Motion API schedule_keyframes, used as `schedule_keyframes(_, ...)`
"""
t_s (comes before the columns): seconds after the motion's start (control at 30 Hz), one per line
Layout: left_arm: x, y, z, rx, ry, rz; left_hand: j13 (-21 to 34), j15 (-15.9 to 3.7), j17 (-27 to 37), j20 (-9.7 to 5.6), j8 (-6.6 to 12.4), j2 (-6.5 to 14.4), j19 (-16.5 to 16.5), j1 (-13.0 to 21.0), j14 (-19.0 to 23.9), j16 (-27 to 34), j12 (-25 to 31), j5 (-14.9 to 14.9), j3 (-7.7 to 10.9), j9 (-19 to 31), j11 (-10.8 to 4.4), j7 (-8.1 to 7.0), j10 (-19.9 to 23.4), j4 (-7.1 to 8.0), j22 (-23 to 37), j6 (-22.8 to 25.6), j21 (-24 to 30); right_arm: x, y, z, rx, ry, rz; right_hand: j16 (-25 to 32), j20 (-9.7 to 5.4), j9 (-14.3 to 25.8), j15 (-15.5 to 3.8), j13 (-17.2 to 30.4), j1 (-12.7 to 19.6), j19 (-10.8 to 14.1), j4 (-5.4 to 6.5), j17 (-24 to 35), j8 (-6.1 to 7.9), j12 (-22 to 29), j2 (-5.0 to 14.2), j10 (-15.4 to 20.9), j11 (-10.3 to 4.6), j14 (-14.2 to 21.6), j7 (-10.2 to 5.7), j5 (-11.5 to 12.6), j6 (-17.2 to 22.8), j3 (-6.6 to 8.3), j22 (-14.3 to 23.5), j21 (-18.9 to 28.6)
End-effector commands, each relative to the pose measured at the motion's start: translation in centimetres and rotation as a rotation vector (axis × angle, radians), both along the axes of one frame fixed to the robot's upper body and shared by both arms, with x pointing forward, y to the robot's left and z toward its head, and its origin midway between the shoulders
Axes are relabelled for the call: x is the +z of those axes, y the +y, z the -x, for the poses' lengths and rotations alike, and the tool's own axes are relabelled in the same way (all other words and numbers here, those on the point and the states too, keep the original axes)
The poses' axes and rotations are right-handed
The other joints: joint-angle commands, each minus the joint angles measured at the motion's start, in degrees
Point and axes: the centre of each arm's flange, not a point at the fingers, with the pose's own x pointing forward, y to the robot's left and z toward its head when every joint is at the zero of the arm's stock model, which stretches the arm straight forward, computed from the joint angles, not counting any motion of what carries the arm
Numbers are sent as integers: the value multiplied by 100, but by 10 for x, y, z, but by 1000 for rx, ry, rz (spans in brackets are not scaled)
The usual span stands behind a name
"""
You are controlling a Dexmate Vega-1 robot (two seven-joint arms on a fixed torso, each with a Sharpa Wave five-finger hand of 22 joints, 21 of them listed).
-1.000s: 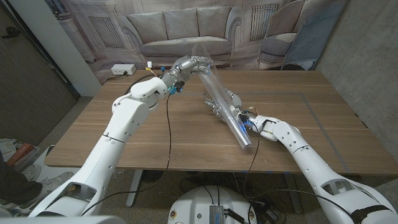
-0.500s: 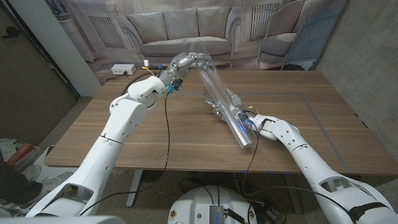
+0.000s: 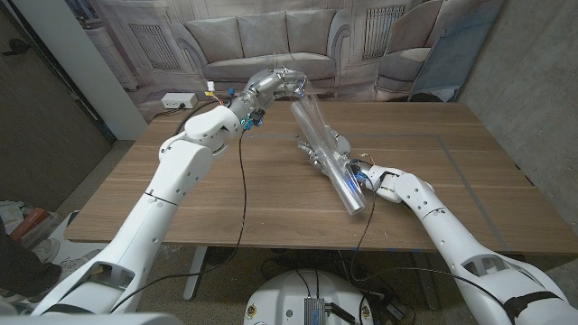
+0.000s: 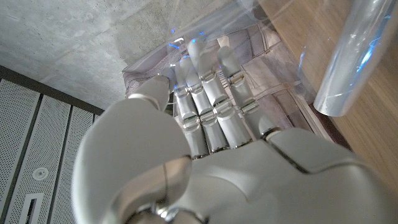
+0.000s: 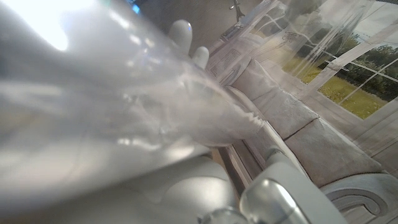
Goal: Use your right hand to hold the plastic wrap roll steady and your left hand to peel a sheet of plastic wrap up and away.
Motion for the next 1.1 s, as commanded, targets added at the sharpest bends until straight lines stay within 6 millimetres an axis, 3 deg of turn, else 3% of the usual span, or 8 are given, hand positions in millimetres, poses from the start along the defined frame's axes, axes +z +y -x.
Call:
schedule_keyframes(0.03,11,-2,5,-19,-35,-4,0,-89,35,-150,76,-1,-37,32,34,-6,-27,26,58,698,-182,124,216,6,17,155,45,4,-1,0,-1,-7,-6,4,-230,30,20,16,-47,161,18,10,-14,30,-22,10,39,21,3,28,37,-3,2,-11)
schedule_keyframes(0.47,18,-4,14,-40,-77,-9,36,-89,87,-163,75,-14,-71,18,49,-28,-44,36,81,717,-183,121,222,12,7,155,115,14,-1,1,1,-26,4,3,-234,31,25,12,-56,164,15,7,-22,33,-15,13,47,16,5,31,47,6,-13,-21)
schedule_keyframes(1.1,34,0,25,-39,-136,19,68,-90,169,-171,58,-39,-108,5,72,-67,-85,46,123,721,-177,115,241,12,-6,162,229,15,-2,0,-15,-15,10,3,-233,33,31,7,-76,170,13,4,-37,33,-14,10,53,17,7,31,54,12,-33,-33)
